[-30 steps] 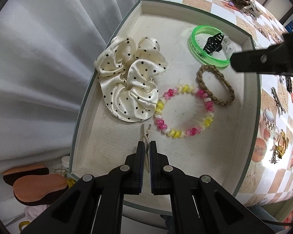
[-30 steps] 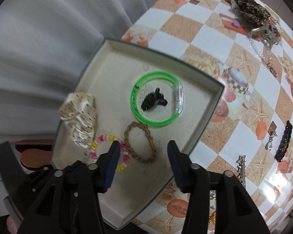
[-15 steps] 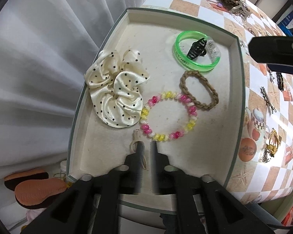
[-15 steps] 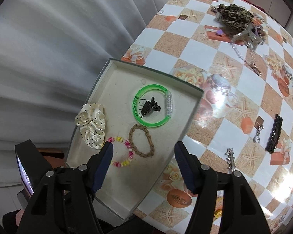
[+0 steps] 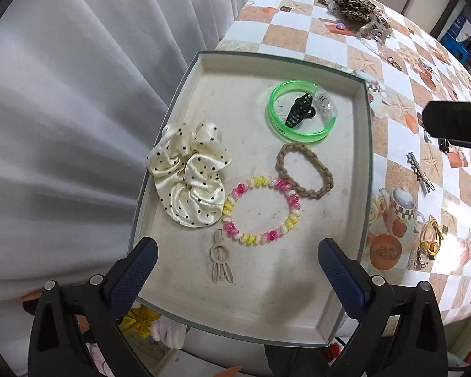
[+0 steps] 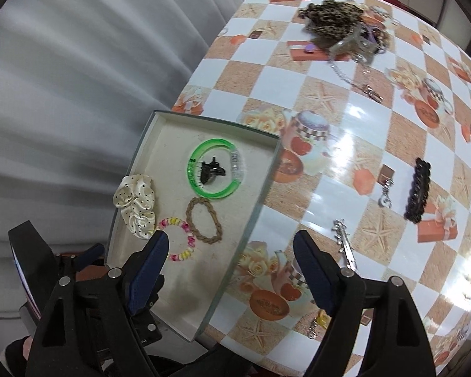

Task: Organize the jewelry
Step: 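Move both open tools back over the remaining jewelry on the table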

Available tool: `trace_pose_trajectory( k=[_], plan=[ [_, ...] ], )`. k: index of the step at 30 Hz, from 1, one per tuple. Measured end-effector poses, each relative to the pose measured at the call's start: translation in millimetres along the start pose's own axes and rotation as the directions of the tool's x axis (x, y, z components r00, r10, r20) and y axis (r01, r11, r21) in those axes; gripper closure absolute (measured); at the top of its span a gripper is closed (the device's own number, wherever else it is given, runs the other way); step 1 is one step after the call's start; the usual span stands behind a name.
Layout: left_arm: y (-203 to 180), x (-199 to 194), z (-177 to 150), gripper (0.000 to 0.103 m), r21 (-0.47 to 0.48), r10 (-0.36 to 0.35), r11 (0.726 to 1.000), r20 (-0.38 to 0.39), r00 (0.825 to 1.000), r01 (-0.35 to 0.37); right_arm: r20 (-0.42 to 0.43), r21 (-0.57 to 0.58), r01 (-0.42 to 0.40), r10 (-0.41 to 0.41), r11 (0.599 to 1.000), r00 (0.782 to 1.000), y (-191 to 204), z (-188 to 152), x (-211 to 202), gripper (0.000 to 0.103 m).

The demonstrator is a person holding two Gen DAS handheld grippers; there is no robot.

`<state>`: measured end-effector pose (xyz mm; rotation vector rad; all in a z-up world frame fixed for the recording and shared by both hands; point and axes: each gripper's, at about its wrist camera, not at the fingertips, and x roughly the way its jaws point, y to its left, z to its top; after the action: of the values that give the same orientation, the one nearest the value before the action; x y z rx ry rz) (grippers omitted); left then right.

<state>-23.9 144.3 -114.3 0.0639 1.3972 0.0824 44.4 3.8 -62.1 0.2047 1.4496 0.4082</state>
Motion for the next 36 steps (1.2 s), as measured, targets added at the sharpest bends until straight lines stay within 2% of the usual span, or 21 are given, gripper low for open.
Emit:
trace_pose_trajectory(
  k=[14, 26, 36],
  plan=[
    [-15.9, -16.1, 11.5, 0.000, 0.076, -0.039, 0.996, 0.029, 0.999, 0.037, 0.091, 0.097, 0.035, -0.044, 0.995, 0.995, -49.3, -18.5, -32.8, 0.019],
    [-45.8, -38.9, 25.6, 0.000, 0.160, -0.068, 0.986, 0.066, 0.996, 0.057, 0.032, 0.175, 0.087, -0.094, 0.981, 0.995, -97.3, -38.1, -41.7, 0.019],
    [-84.1, -46.6, 35.8, 0.000, 0.252, -0.099, 0.965, 0.074, 0.992, 0.077, 0.005, 0.273, 0.135, -0.142, 0.953, 0.990, -145.9, -60.3, -49.7, 0.019]
  ],
)
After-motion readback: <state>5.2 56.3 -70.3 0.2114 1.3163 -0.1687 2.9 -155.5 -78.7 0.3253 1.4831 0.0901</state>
